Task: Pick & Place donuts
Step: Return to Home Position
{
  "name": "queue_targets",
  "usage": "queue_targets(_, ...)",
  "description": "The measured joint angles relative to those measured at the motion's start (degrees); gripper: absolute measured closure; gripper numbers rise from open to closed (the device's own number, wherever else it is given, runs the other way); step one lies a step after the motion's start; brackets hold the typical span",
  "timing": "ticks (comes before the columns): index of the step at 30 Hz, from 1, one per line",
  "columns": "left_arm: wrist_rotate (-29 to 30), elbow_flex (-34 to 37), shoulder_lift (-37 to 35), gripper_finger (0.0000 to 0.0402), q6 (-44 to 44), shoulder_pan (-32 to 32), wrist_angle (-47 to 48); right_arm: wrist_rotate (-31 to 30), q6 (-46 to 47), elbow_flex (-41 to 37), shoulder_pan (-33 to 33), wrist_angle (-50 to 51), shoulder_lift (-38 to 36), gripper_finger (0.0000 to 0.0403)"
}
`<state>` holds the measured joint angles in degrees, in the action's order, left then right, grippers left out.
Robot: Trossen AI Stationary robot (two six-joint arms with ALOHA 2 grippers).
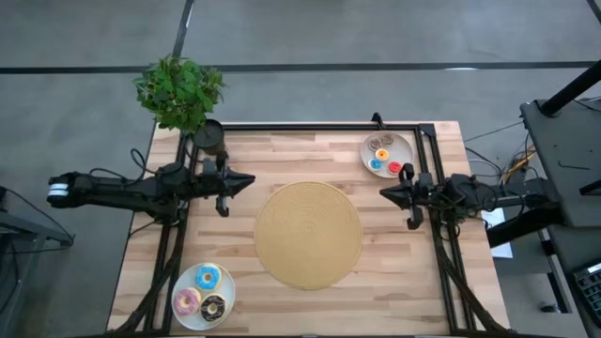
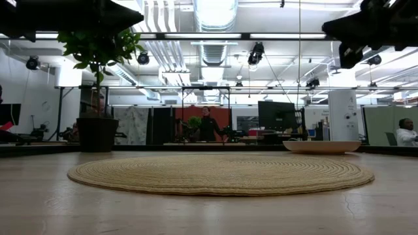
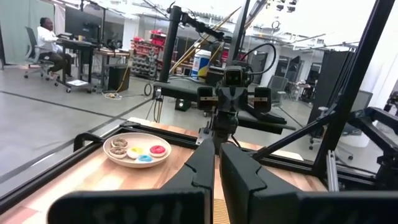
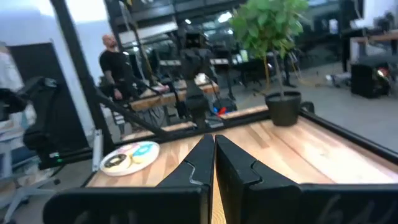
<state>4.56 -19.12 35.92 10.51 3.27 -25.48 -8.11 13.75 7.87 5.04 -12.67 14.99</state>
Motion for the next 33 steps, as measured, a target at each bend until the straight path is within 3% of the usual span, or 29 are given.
queue_targets(8, -1.0, 1.9, -0.6, 0.0402, -1.3, 0.0, 0.7, 4.6, -1.0, -1.6, 0.0, 5.7, -6.5, 0.0394)
queue_targets(15, -1.1, 5.0, -1.4, 0.0402, -0.7, 0.0, 0.2, 4.5, -5.7, -1.7, 0.0, 8.3, -9.3, 0.0394)
queue_targets(33, -1.1, 12.0, -7.9, 0.0402, -1.5, 0.0, -1.8, 4.6, -4.9, -6.1, 0.0, 7.4, -11.2, 0.0394)
